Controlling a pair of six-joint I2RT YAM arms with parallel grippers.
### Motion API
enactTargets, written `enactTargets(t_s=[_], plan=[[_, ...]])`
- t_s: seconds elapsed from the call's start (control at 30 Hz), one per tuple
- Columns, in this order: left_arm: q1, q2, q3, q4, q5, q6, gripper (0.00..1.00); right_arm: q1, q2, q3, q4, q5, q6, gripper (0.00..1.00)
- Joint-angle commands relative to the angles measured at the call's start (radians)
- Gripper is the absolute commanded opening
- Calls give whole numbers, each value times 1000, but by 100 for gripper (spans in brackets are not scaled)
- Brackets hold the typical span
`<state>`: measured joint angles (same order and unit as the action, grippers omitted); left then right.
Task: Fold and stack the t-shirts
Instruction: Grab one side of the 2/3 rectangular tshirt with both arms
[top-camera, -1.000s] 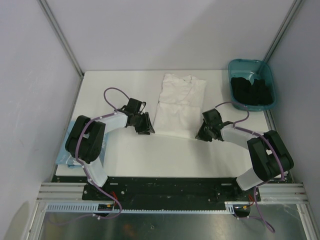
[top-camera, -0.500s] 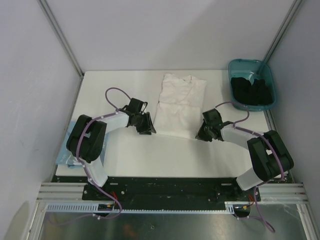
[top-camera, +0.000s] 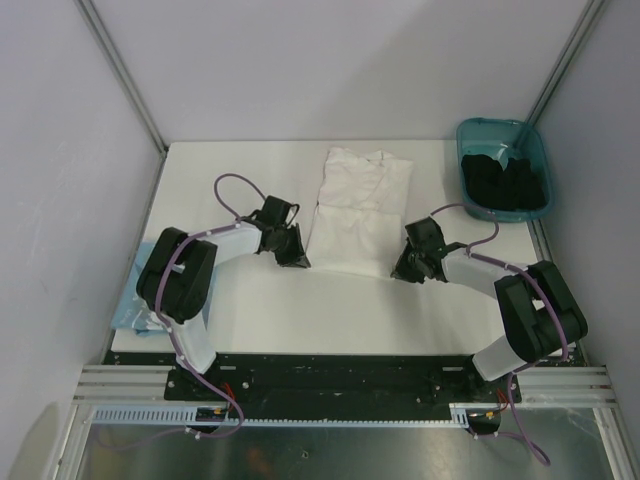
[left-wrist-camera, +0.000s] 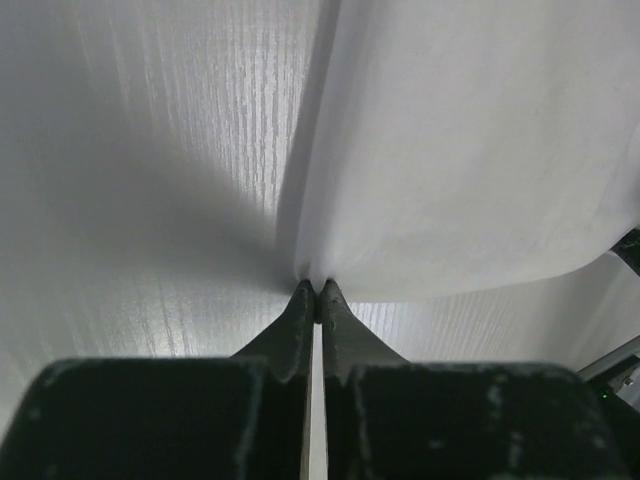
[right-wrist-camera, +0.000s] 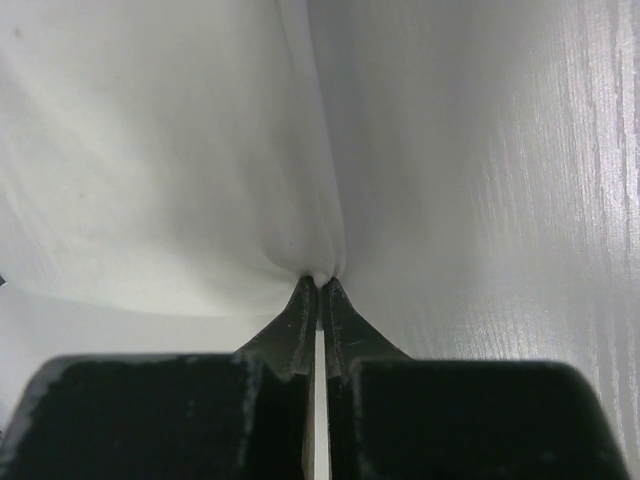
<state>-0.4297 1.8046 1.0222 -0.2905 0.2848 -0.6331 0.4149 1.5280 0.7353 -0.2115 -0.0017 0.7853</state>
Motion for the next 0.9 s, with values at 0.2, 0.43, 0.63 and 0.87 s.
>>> enactTargets(t_s=[0.2,0.43,0.63,0.87], plan=[[-53,-225,-192,11,-35,-76,0,56,-185,-52,-210,54,1,0],[-107,-507,-402,11,-46,-168,0,154,-484,-177,-355,57,126,0],[-176,-739,-513,-27,-69,-270,0,233,-708,-187,-531,71,213,0],[-200,-900,-494,-76,-97,-280,0,265,-863,-172,-616,71,264,0]])
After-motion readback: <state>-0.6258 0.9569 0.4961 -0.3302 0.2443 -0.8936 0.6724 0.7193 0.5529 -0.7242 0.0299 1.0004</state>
